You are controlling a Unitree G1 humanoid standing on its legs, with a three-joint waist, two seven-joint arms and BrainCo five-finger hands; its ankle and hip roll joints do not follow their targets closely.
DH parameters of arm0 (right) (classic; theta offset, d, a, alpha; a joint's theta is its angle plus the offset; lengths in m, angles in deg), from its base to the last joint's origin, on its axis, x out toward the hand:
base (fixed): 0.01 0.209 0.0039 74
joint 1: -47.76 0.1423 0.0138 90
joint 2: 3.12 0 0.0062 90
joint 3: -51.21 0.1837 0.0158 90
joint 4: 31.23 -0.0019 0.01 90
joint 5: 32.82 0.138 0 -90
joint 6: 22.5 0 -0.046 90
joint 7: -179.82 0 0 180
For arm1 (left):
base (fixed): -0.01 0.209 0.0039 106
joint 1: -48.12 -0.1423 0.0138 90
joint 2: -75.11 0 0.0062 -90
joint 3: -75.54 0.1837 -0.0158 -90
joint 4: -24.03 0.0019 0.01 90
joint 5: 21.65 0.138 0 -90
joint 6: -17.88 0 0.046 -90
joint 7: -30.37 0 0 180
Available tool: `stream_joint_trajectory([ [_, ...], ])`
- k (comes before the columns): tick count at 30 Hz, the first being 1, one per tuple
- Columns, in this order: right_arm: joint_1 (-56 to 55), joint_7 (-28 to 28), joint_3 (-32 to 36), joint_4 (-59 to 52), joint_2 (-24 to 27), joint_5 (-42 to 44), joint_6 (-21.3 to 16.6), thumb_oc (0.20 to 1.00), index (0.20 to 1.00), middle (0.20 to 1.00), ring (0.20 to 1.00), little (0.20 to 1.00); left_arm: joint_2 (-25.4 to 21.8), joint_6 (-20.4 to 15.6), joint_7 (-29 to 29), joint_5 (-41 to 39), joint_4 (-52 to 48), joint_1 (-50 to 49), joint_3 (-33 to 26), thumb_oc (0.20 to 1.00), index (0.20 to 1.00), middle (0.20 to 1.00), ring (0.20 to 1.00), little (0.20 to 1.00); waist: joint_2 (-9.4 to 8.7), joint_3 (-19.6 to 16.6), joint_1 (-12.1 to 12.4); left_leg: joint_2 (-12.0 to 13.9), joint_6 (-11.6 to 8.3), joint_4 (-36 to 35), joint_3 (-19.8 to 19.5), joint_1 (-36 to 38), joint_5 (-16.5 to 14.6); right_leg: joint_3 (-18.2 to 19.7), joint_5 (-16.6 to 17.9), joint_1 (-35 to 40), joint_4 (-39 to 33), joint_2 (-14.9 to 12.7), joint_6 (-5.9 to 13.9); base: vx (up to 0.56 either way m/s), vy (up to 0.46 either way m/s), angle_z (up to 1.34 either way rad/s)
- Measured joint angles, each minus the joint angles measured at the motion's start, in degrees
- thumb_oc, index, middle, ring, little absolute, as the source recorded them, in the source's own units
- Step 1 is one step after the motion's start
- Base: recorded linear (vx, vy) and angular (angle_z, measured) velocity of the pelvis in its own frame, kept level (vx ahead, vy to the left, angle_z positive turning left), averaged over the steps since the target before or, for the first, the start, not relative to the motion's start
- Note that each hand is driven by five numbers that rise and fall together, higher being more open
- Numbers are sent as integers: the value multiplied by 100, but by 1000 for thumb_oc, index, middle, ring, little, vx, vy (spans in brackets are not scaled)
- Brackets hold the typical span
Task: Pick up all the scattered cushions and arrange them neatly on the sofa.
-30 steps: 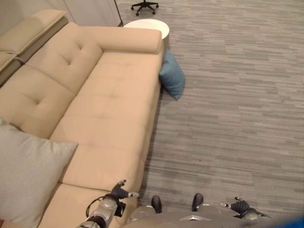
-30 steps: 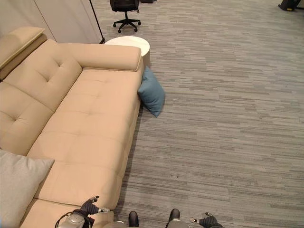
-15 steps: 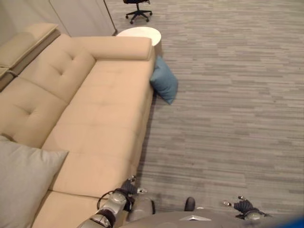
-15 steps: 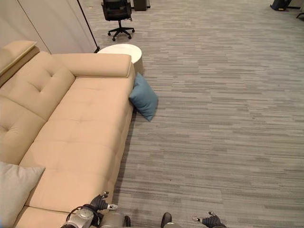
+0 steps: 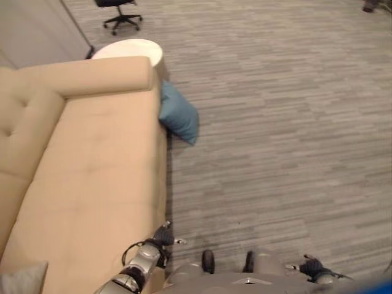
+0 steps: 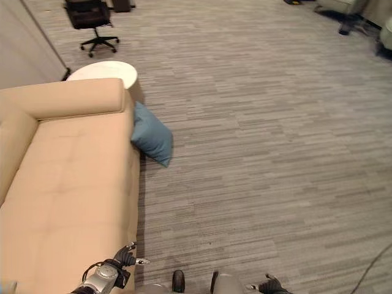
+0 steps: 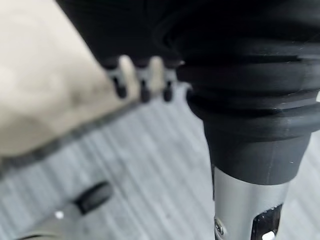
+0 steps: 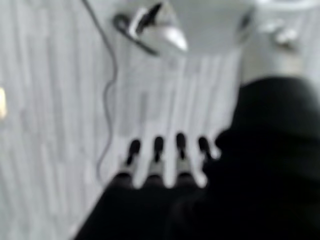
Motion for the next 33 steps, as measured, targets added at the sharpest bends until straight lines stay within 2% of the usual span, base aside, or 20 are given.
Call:
stream_joint_trajectory([
  [2,0,14,-18,2,-43,-36,9,1000,1000,1000,1000,1000,20,-23,-13,-2,236,84,-109,1000,1000,1000,1000,1000,15,41,-55,27,-109,8,-57,141,-327,-283,234,-30,-1464,16,-223,519,-271,-6],
  [4,19,16,-27,-16,-56,-109,-1,1000,1000,1000,1000,1000,50,-17,-11,-1,386,104,-188,1000,1000,1000,1000,1000,-70,49,-177,21,-179,7,-69,267,-478,-278,632,4,-2476,4,-190,258,-142,14],
  [5,-13,17,-26,-7,-74,-113,6,1000,1000,1000,1000,1000,62,-17,-12,4,409,88,-205,1000,1000,1000,1000,1000,-90,54,-197,26,-231,3,-99,351,-551,-283,760,35,-2727,9,-192,353,-221,36],
  [6,-157,14,-84,5,-113,-118,26,1000,1000,1000,1000,1000,114,-22,-30,4,383,-54,-243,1000,1000,1000,1000,1000,-87,28,-234,134,-280,-5,-186,702,-739,-371,1091,242,-2757,27,-362,351,-224,37],
  [8,-186,18,-105,91,-146,-159,53,1000,1000,1000,1000,1000,173,-22,-81,5,394,-204,-253,1000,1000,1000,1000,1000,-29,-35,-243,265,-522,321,-261,858,-919,-465,1362,456,-2665,125,-553,262,-294,32],
  [11,60,45,-13,113,-144,-197,41,1000,1000,1000,1000,1000,305,-18,-114,-1,392,-213,-290,1000,1000,1000,1000,1000,-187,-81,-73,487,-1003,3117,-194,-398,-464,-686,1252,1112,-3243,226,-1101,211,-307,17],
  [12,98,60,-17,122,-134,-192,45,1000,1000,1000,1000,1000,340,-25,-110,-26,372,-162,-292,1000,1000,1000,1000,1000,-209,-81,26,574,-1024,3977,-116,-846,2,-687,1217,1258,-3374,267,-1164,300,-166,-8],
  [13,215,75,-89,159,-107,-144,39,1000,1000,1000,1000,1000,326,-81,-113,-61,295,-105,-339,1000,1000,1000,1000,1000,-278,-68,223,703,-992,4797,-112,-1372,-75,-678,1110,1630,-3628,412,-1343,438,-199,-11],
  [14,268,77,-96,160,-88,-92,38,1000,1000,1000,1000,1000,331,-79,-116,-62,266,-65,-338,1000,1000,1000,1000,1000,-284,-67,221,695,-922,4805,-117,-1555,-173,-678,994,1824,-3791,477,-1424,348,-130,-7],
  [18,448,105,-162,226,-27,-86,29,1000,1000,1000,1000,1000,331,-120,-116,-61,125,22,-299,1000,1000,1000,1000,1000,-351,-28,350,506,-894,3031,222,-2118,-224,-702,834,2453,-4229,684,-1257,325,-38,-16],
  [19,445,139,-184,229,-25,-84,-6,1000,1000,1000,1000,1000,340,-104,-115,-64,147,3,-341,1000,1000,1000,1000,1000,-329,-35,303,498,-887,1862,389,-2042,78,-740,709,2605,-4218,806,-1084,350,-50,-22],
  [22,415,157,-282,241,42,11,-40,1000,1000,1000,1000,1000,336,-103,-98,-13,158,-38,-388,1000,1000,1000,1000,1000,-318,-59,329,419,-865,1010,538,-2131,504,-738,336,2921,-4223,908,-939,355,2,-5],
  [23,300,157,-298,239,82,10,-66,1000,1000,1000,1000,1000,357,-109,-102,-17,121,7,-457,1000,1000,1000,1000,1000,-315,-93,338,369,-761,628,674,-2050,736,-758,187,3100,-4216,985,-874,377,59,3],
  [25,213,123,-313,357,107,2,-68,1000,1000,1000,1000,1000,348,-97,-114,-8,122,-116,-512,1000,1000,1000,1000,1000,-247,-161,400,323,-529,310,467,-1708,862,-526,42,3390,-4193,1036,-650,350,81,-46],
  [26,168,109,-333,371,39,4,-67,1000,1000,1000,1000,1000,276,-62,-91,12,221,-272,-483,1000,1000,1000,1000,1000,-212,-391,397,293,-58,225,447,-1397,922,-385,-198,3494,-3933,1040,-486,421,164,-64],
  [28,110,59,-294,329,-34,-108,-72,1000,1000,1000,1000,1000,239,-17,-80,12,230,-271,-487,1000,1000,1000,1000,1000,-189,-396,345,268,27,-4,508,-1010,811,-371,-575,2931,-2352,752,-269,255,149,-35],
  [30,95,15,-356,271,-55,-178,-68,1000,1000,1000,1000,1000,207,2,-58,12,233,-218,-412,1000,1000,1000,1000,1000,-220,-380,284,129,104,-78,475,-767,656,-305,-538,2197,-517,446,-71,161,104,16],
  [31,-25,-17,-358,214,-66,-225,-64,1000,1000,1000,1000,1000,138,10,-50,11,201,-174,-240,1000,1000,1000,1000,1000,-219,-369,221,-58,148,-88,416,-577,490,-136,-461,1523,709,71,100,314,118,40],
  [32,43,-44,-349,207,-67,-225,-64,1000,1000,1000,1000,1000,99,6,-56,9,162,-136,-178,1000,1000,1000,1000,1000,-275,-342,234,-153,316,-77,369,-462,317,-22,-367,1118,1251,-107,165,331,57,43],
  [33,104,-46,-329,177,-49,-226,-64,1000,1000,1000,1000,1000,107,27,-59,6,186,-95,-151,1000,1000,1000,1000,1000,-169,-252,232,-176,326,-96,285,-318,238,-64,-385,851,1471,-210,127,168,-14,14],
])
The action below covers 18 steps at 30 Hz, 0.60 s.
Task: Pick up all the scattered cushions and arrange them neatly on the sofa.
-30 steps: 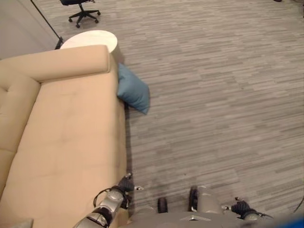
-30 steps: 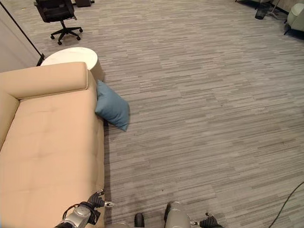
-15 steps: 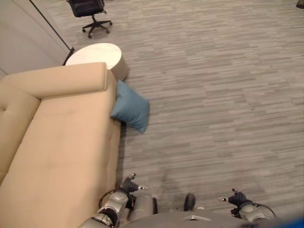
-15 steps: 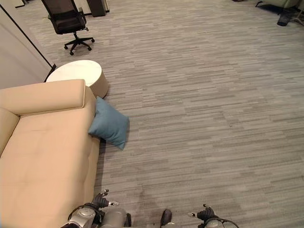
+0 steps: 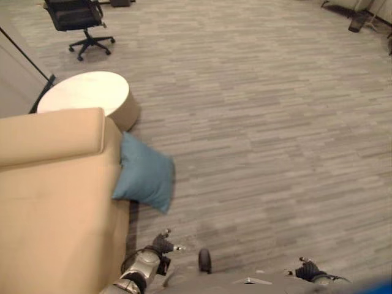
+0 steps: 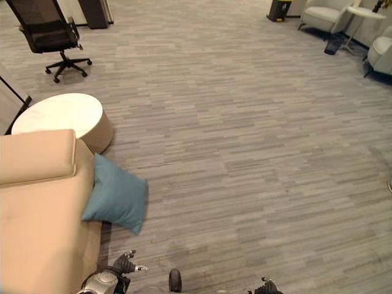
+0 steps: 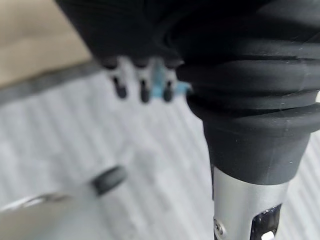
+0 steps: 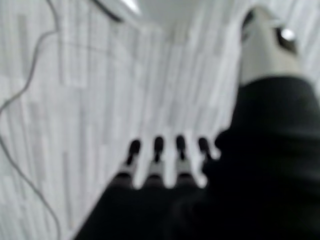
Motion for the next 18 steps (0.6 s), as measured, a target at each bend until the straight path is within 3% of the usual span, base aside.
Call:
stream_joint_trajectory([
  [1,43,3,30,-38,24,9,-5,1000,1000,1000,1000,1000,20,-2,-2,-7,-21,2,5,1000,1000,1000,1000,1000,107,46,-12,36,15,2,-53,111,-79,-100,-51,-163,-90,-37,-85,273,-99,23],
  [2,91,26,60,-82,86,9,-9,1000,1000,1000,1000,1000,26,-3,0,-14,-27,-58,-5,1000,1000,1000,1000,1000,296,114,-60,84,-47,12,-82,212,-97,-263,-44,-357,-633,-52,-117,208,-87,30],
  [3,146,26,61,-187,111,9,-11,1000,1000,1000,1000,1000,10,-2,-1,-15,-17,-49,-4,1000,1000,1000,1000,1000,316,133,-60,76,-106,12,-162,312,-185,-303,-19,-491,-987,-74,-142,424,-217,37],
  [4,120,22,51,-217,133,3,-10,1000,1000,1000,1000,1000,1,-4,-6,-15,-15,-49,-18,1000,1000,1000,1000,1000,313,134,-65,74,-128,8,-192,353,-220,-346,27,-519,-1565,-56,-195,377,-220,49],
  [6,141,-15,35,-292,132,4,-10,1000,1000,1000,1000,1000,-10,-2,-14,-14,27,-38,-124,1000,1000,1000,1000,1000,274,185,-56,84,-276,86,-546,501,-434,-421,478,-658,-3011,106,-278,361,-214,65],
  [8,143,-15,44,-252,119,11,-9,1000,1000,1000,1000,1000,4,0,-21,-13,37,-80,-129,1000,1000,1000,1000,1000,197,200,-62,95,-388,63,-737,698,-594,-140,1060,-742,-3716,244,-249,303,-194,60],
  [10,131,-10,69,-193,72,13,-17,1000,1000,1000,1000,1000,4,-7,-26,-11,56,-174,-146,1000,1000,1000,1000,1000,72,162,-154,99,-474,55,-957,882,-804,103,1339,-699,-4020,335,-218,264,-166,72],
  [11,87,-18,65,-147,25,11,0,1000,1000,1000,1000,1000,47,-6,-30,-11,91,-326,-118,1000,1000,1000,1000,1000,29,92,-212,196,-577,42,-1137,1174,-973,127,1769,-511,-4029,398,-620,318,-201,56],
  [12,106,-16,72,-126,53,12,0,1000,1000,1000,1000,1000,121,-8,-29,-12,115,-381,-116,1000,1000,1000,1000,1000,165,38,-194,379,-644,75,-1151,1213,-1049,39,1648,-418,-4057,555,-739,290,-217,50],
  [13,118,-14,110,-114,52,15,-2,1000,1000,1000,1000,1000,184,-9,-27,-14,179,-385,-122,1000,1000,1000,1000,1000,240,-19,-214,494,-701,274,-1204,1136,-1080,-82,1623,-253,-4232,647,-813,141,-227,37],
  [14,137,-15,127,-131,63,20,-9,1000,1000,1000,1000,1000,202,-15,-20,-17,192,-330,-135,1000,1000,1000,1000,1000,193,-3,-206,526,-903,737,-1155,969,-947,-218,1712,58,-4577,679,-979,136,-226,47],
  [15,212,-12,177,-149,67,37,-7,1000,1000,1000,1000,1000,218,-18,-16,-19,193,-306,-146,1000,1000,1000,1000,1000,172,4,-170,548,-988,1052,-1156,795,-904,-321,1721,215,-4760,675,-993,75,-216,62],
  [16,211,-9,184,-173,65,103,-10,1000,1000,1000,1000,1000,239,-23,-11,-29,193,-205,-186,1000,1000,1000,1000,1000,96,38,-215,509,-1061,1768,-1164,452,-934,-473,1759,411,-4977,614,-1055,75,-203,61],
  [17,241,-14,177,-194,57,199,-12,1000,1000,1000,1000,1000,266,-59,0,-64,169,-129,-214,1000,1000,1000,1000,1000,-45,110,-121,508,-1392,2810,-950,-41,-703,-536,1742,642,-5179,602,-1257,133,-256,53],
  [18,263,-12,159,-192,60,252,-21,1000,1000,1000,1000,1000,280,-103,-3,-72,157,-107,-241,1000,1000,1000,1000,1000,-138,164,-11,568,-1540,3351,-862,-311,-564,-650,1694,809,-5315,601,-1344,182,-235,47],
])
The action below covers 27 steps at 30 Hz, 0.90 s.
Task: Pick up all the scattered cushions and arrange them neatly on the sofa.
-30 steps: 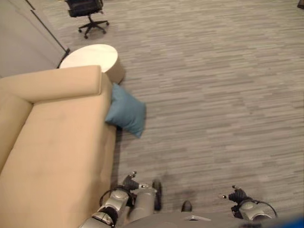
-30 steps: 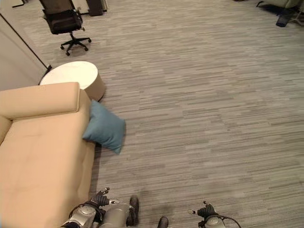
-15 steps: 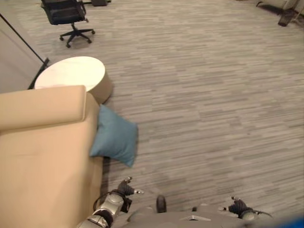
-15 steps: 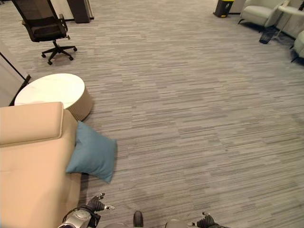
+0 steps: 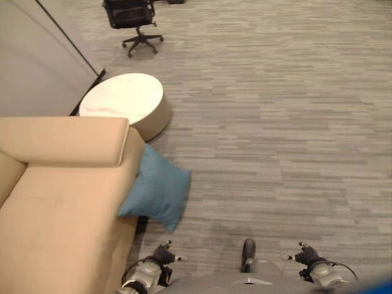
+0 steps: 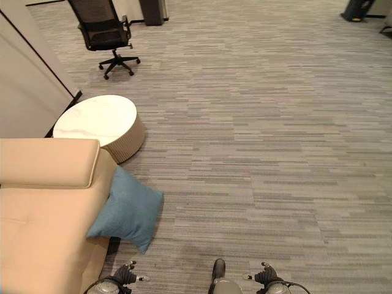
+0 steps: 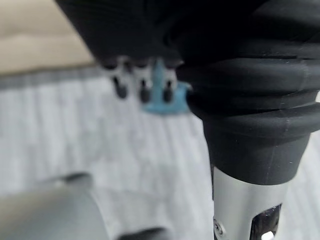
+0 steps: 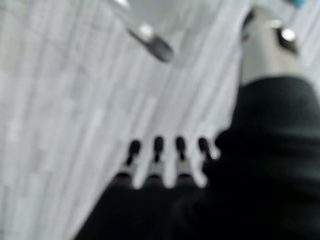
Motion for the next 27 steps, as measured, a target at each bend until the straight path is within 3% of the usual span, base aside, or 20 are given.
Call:
stream_joint_trajectory([
  [2,-48,16,17,23,22,54,-31,1000,1000,1000,1000,1000,11,-24,0,-52,-88,86,1,1000,1000,1000,1000,1000,-108,65,68,215,116,291,496,-545,-148,-464,-134,450,-373,40,-31,158,-101,91],
  [6,-139,40,-4,13,79,136,-72,1000,1000,1000,1000,1000,-6,-49,-2,-156,-243,139,-5,1000,1000,1000,1000,1000,-92,64,64,285,152,-1209,1304,-883,-9,-1039,-356,699,-372,107,41,250,-27,72],
  [7,-139,57,3,9,93,159,-100,1000,1000,1000,1000,1000,-4,-18,1,-154,-228,147,10,1000,1000,1000,1000,1000,-47,65,-29,304,176,-1512,1501,-892,105,-1113,-455,784,-368,148,175,226,52,52],
  [9,-141,93,6,62,93,158,-95,1000,1000,1000,1000,1000,-17,-7,0,-161,-229,97,-4,1000,1000,1000,1000,1000,36,20,7,322,266,-1950,1718,-851,311,-1197,-603,897,-368,256,321,194,81,22],
  [11,-174,98,5,162,114,147,-86,1000,1000,1000,1000,1000,-4,-2,5,-165,-207,-27,0,1000,1000,1000,1000,1000,228,-70,33,281,501,-2544,1655,-521,624,-1163,-708,1076,-297,393,371,159,126,-14],
  [12,-234,101,4,177,104,124,-82,1000,1000,1000,1000,1000,-25,5,2,-167,-151,-115,-7,1000,1000,1000,1000,1000,301,-159,50,223,897,-2804,1575,-281,658,-1078,-911,1116,-52,374,464,213,126,-7],
  [14,-309,69,4,179,95,71,-68,1000,1000,1000,1000,1000,-43,17,2,-167,-140,-88,-12,1000,1000,1000,1000,1000,265,-137,59,17,979,-3030,1477,-33,496,-1121,-1288,1052,691,72,743,245,163,33],
  [16,-411,38,4,154,106,-27,-32,1000,1000,1000,1000,1000,-24,13,8,-166,-187,-88,6,1000,1000,1000,1000,1000,326,-149,50,-147,1153,-3214,1184,300,551,-986,-1534,628,2341,-383,882,133,88,80],
  [17,-417,7,-14,129,85,-27,-26,1000,1000,1000,1000,1000,-71,16,4,-166,-188,-57,18,1000,1000,1000,1000,1000,287,-144,36,-264,1184,-3260,992,438,535,-665,-1568,101,3660,-733,984,64,22,96],
  [19,-364,-4,-159,111,34,-27,-49,1000,1000,1000,1000,1000,-217,13,5,-164,-182,7,114,1000,1000,1000,1000,1000,220,-148,-25,-435,1252,-3247,628,450,469,-122,-1622,-365,4296,-784,1091,122,-52,98],
  [20,-332,-7,-176,109,-6,-27,-49,1000,1000,1000,1000,1000,-293,14,2,-162,-175,17,137,1000,1000,1000,1000,1000,115,-133,-38,-480,1265,-3247,581,483,481,81,-1634,-517,4388,-750,1072,244,-235,98],
  [21,-18,-448,194,156,208,109,-30,1000,1000,1000,1000,1000,-435,-1,100,-165,-184,58,21,1000,1000,1000,1000,1000,166,-51,42,-515,1200,-3264,274,571,435,194,-1647,-715,3833,-641,1031,262,-297,79],
  [22,65,-383,252,256,327,168,-42,1000,1000,1000,1000,1000,-416,6,70,-174,-85,125,41,1000,1000,1000,1000,1000,226,-9,85,-516,1198,-3234,120,598,397,255,-1653,-767,3524,-506,1003,197,-228,85],
  [23,63,-219,167,101,474,178,21,1000,1000,1000,1000,1000,-442,6,60,-169,29,215,59,1000,1000,1000,1000,1000,314,67,75,-454,1125,-3210,-146,629,333,466,-1646,-754,2998,-240,934,165,-164,144],
  [24,-16,-101,-103,-163,556,195,-44,1000,1000,1000,1000,1000,-486,-2,74,-169,136,307,47,1000,1000,1000,1000,1000,332,144,-93,-371,1098,-3140,-504,598,333,985,-1485,-737,2132,165,901,206,-226,159],
  [25,52,-113,-166,-256,472,205,-62,1000,1000,1000,1000,1000,-516,-14,67,-165,122,329,52,1000,1000,1000,1000,1000,231,175,-44,-407,1069,-3154,-628,652,259,1160,-1362,-874,1940,220,883,259,-309,171],
  [26,-27,-95,-180,-405,227,215,-86,1000,1000,1000,1000,1000,-515,-22,58,-162,169,190,-14,1000,1000,1000,1000,1000,45,150,-31,-549,1069,-3103,-982,685,195,1621,-1084,-1054,1706,261,846,172,-236,132],
  [27,-91,-96,-223,-550,134,217,-110,1000,1000,1000,1000,1000,-473,-20,63,-160,281,159,-11,1000,1000,1000,1000,1000,11,129,-172,-577,1110,-2994,-1223,639,135,1783,-842,-976,1471,285,857,54,-85,154],
])
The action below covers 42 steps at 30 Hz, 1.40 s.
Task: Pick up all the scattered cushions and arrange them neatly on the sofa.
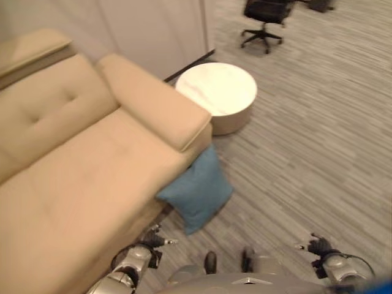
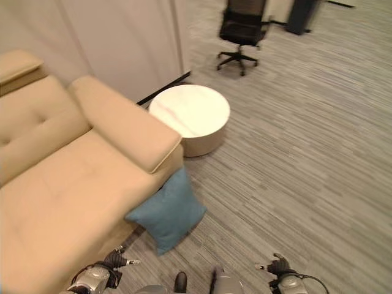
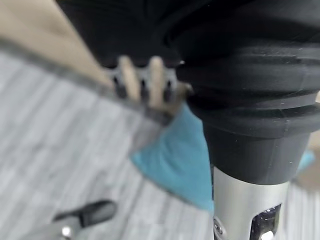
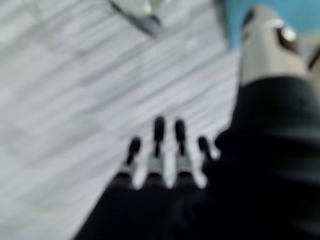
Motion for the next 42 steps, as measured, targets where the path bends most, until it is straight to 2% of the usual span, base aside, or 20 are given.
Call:
stream_joint_trajectory([
  [1,-74,-12,4,-53,-126,-2,-14,1000,1000,1000,1000,1000,34,-2,3,0,-20,-101,20,1000,1000,1000,1000,1000,-51,-24,-21,-12,-16,43,-154,24,-97,-2,250,8,-120,-14,-11,73,-143,127],
  [2,-109,-25,0,25,-279,-3,-8,1000,1000,1000,1000,1000,68,-8,13,2,-22,-243,39,1000,1000,1000,1000,1000,-212,-61,40,-63,-85,84,-216,135,-133,-102,637,34,-138,-64,-294,113,-233,59],
  [3,-25,-40,16,109,-331,1,-12,1000,1000,1000,1000,1000,87,-3,17,4,-12,-383,41,1000,1000,1000,1000,1000,-130,-49,127,47,-183,117,-212,119,-152,-153,599,71,-123,22,-469,148,-348,68],
  [5,54,-91,113,694,-203,-1,4,1000,1000,1000,1000,1000,297,0,11,53,183,-164,66,1000,1000,1000,1000,1000,260,-99,91,335,-426,249,-652,-86,-230,-882,592,585,-808,149,-579,102,-323,138],
  [7,195,-87,176,774,-137,2,28,1000,1000,1000,1000,1000,240,-14,12,55,49,-97,204,1000,1000,1000,1000,1000,174,-49,206,328,-634,497,-469,-253,-73,-1060,550,667,-923,147,-649,46,-238,87],
  [8,264,-68,176,680,-130,15,-1,1000,1000,1000,1000,1000,189,-20,18,73,16,-60,202,1000,1000,1000,1000,1000,1,21,149,236,-825,785,-285,-442,41,-1188,561,744,-1060,48,-655,19,-194,92],
  [9,306,-32,190,359,-85,59,-59,1000,1000,1000,1000,1000,102,-35,8,54,-25,-49,159,1000,1000,1000,1000,1000,-186,103,142,296,-802,1256,572,-761,155,-1445,600,966,-1248,8,-957,26,-227,99],
  [10,271,-21,182,335,-64,89,-65,1000,1000,1000,1000,1000,76,-42,13,55,-39,10,150,1000,1000,1000,1000,1000,-237,114,123,395,-788,1517,1111,-893,148,-1707,552,1050,-1320,-15,-1055,37,-172,134],
  [11,203,-15,167,334,-55,124,-63,1000,1000,1000,1000,1000,80,-50,13,55,-69,63,139,1000,1000,1000,1000,1000,-302,106,-65,542,-700,1673,1824,-1040,65,-2013,557,1197,-1548,-15,-1068,41,-102,117],
  [13,128,-15,168,349,-56,167,-57,1000,1000,1000,1000,1000,91,-55,17,59,-272,66,144,1000,1000,1000,1000,1000,-311,110,-80,705,-606,1484,2558,-1055,-22,-2352,448,1298,-1593,18,-1010,70,-56,103],
  [16,12,-16,176,485,-60,170,-47,1000,1000,1000,1000,1000,196,-49,23,60,-283,-5,154,1000,1000,1000,1000,1000,-222,30,-151,818,-602,1024,2905,-954,-18,-2596,353,1312,-1542,105,-802,36,-10,58],
  [18,-17,-15,248,499,-24,170,-43,1000,1000,1000,1000,1000,251,-39,33,62,-262,-49,163,1000,1000,1000,1000,1000,-92,-35,-206,837,-577,784,3072,-891,-1,-2710,325,1314,-1518,141,-809,125,33,18],
  [20,-51,-13,291,526,27,168,-37,1000,1000,1000,1000,1000,277,-27,52,64,-226,-264,128,1000,1000,1000,1000,1000,190,-195,-176,854,-334,222,2723,-603,168,-2688,212,1352,-1378,293,-723,140,55,-11],
  [26,-70,-30,282,535,12,108,-26,1000,1000,1000,1000,1000,134,20,53,64,-184,-362,4,1000,1000,1000,1000,1000,125,-236,-68,622,-155,41,2731,-246,119,-2472,-376,939,153,-227,-484,46,78,3],
  [28,-22,-35,277,537,21,106,-7,1000,1000,1000,1000,1000,107,17,49,64,-184,-290,9,1000,1000,1000,1000,1000,124,-189,-84,608,-111,37,2586,-209,106,-2003,-522,514,1031,-319,-316,14,-29,41],
  [29,8,-50,264,475,2,106,-9,1000,1000,1000,1000,1000,54,9,44,64,-191,-262,12,1000,1000,1000,1000,1000,88,-156,-156,596,-102,4,2467,-210,111,-1339,-573,329,1154,-340,-45,36,-65,49],
  [34,125,-64,242,464,-98,112,-7,1000,1000,1000,1000,1000,-81,1,16,64,-118,-262,3,1000,1000,1000,1000,1000,-77,-167,-134,575,-182,-164,2114,-216,198,-442,-134,384,-183,-445,168,96,-113,31],
  [35,96,-64,248,471,-110,113,-4,1000,1000,1000,1000,1000,-82,0,15,64,-118,-265,5,1000,1000,1000,1000,1000,-78,-166,-172,583,-204,-170,2027,-210,210,-422,47,463,-364,-458,204,65,-139,61],
  [36,59,-65,255,513,-113,113,2,1000,1000,1000,1000,1000,-40,-2,13,64,-121,-301,19,1000,1000,1000,1000,1000,-24,-165,-160,638,-283,-176,1960,-152,252,-498,281,648,-577,-393,-17,41,-97,31],
  [42,65,-63,249,537,41,105,-3,1000,1000,1000,1000,1000,86,-11,11,61,-145,-325,12,1000,1000,1000,1000,1000,267,-176,-56,1012,-472,-39,1724,-217,255,-846,534,1253,-1475,-19,-245,68,-119,19],
])
